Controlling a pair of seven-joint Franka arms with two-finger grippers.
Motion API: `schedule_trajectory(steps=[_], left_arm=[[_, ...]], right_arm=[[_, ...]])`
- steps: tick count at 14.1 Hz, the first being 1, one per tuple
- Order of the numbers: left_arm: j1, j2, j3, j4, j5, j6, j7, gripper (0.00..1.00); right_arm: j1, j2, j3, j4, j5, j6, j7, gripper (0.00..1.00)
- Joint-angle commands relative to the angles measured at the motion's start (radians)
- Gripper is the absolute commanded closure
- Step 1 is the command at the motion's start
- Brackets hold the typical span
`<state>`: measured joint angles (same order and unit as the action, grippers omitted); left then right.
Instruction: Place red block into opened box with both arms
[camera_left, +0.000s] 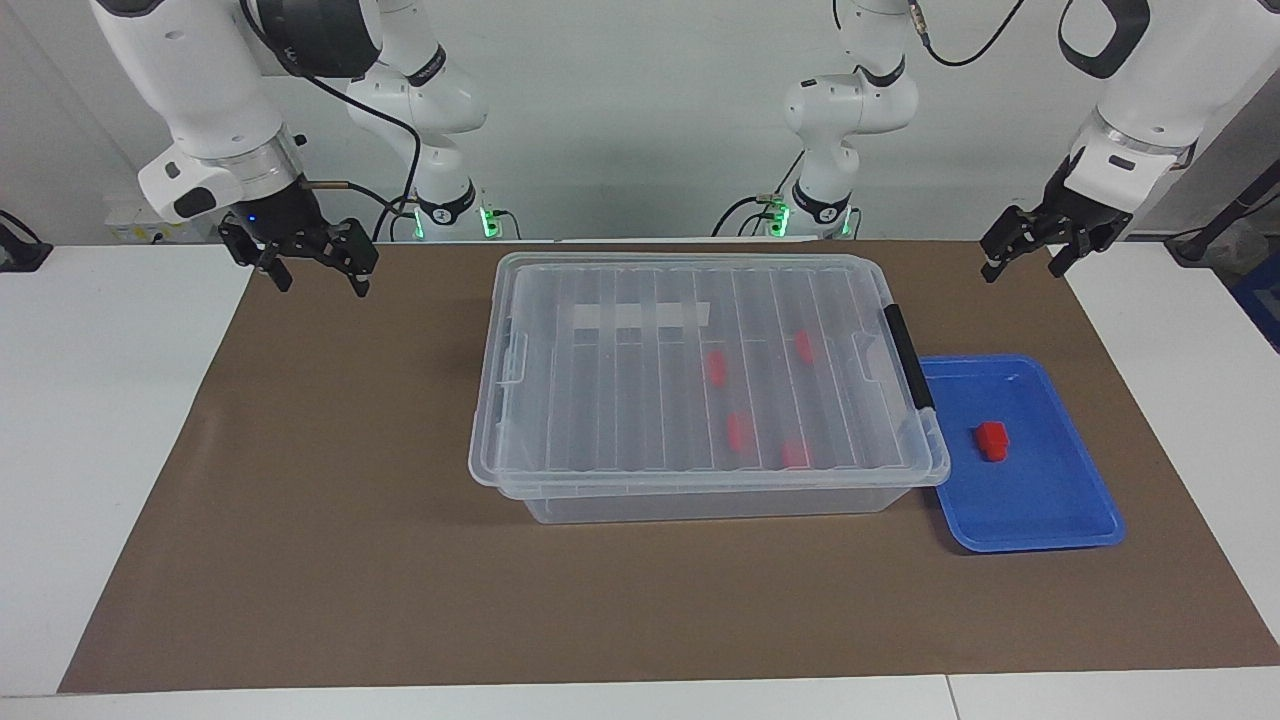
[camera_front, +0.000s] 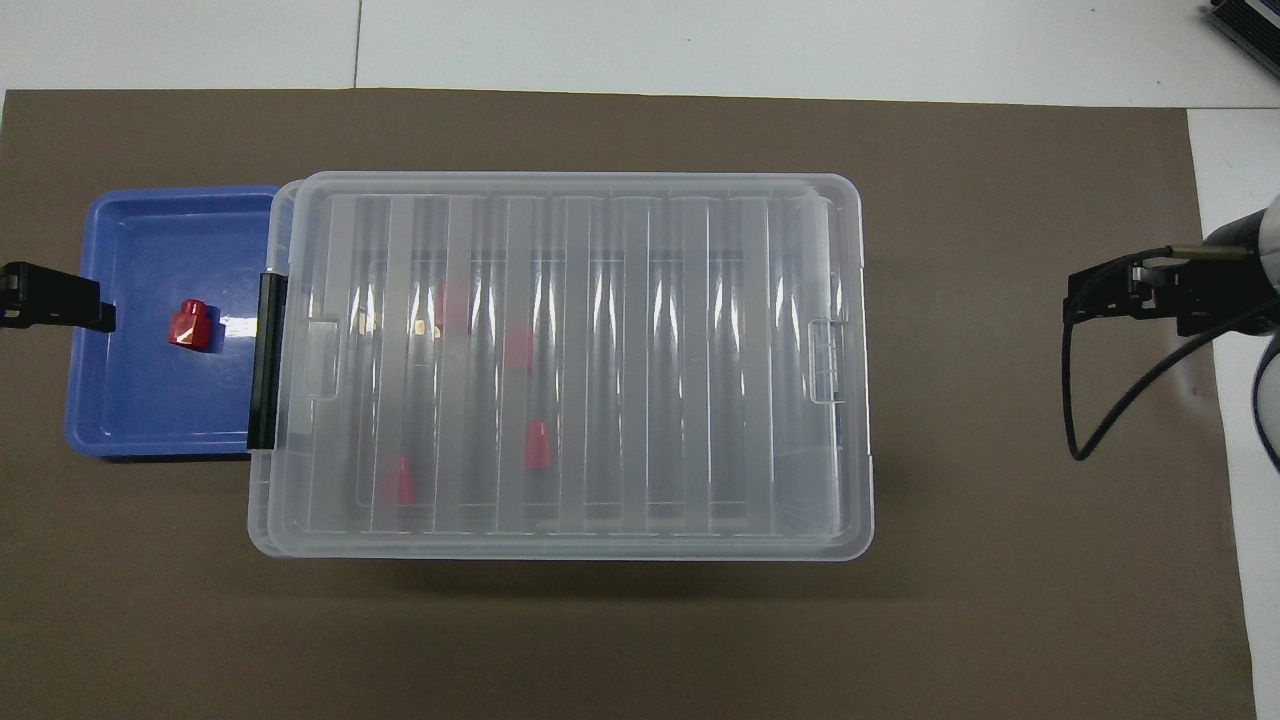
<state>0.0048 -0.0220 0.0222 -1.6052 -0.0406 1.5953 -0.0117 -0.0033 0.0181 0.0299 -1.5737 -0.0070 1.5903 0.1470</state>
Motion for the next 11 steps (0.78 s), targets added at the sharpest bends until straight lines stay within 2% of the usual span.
schedule_trajectory(steps=[1, 7, 11], left_arm=[[-0.003, -0.015, 0.002, -0.007, 0.016, -0.002, -0.014, 0.00], [-0.003, -0.015, 0.002, -0.007, 0.016, 0.000, -0.014, 0.00], [-0.003, -0.013, 0.002, -0.007, 0.016, 0.006, -0.013, 0.00]], right_arm=[[-0.006, -0.004, 0.008, -0.003, 0.004, 0.007, 0.002, 0.00], [-0.030, -0.012, 0.010, -0.020, 0.007, 0.007, 0.006, 0.01], [0.006, -0.029, 0.018, -0.110, 0.005, 0.140, 0.071, 0.04]])
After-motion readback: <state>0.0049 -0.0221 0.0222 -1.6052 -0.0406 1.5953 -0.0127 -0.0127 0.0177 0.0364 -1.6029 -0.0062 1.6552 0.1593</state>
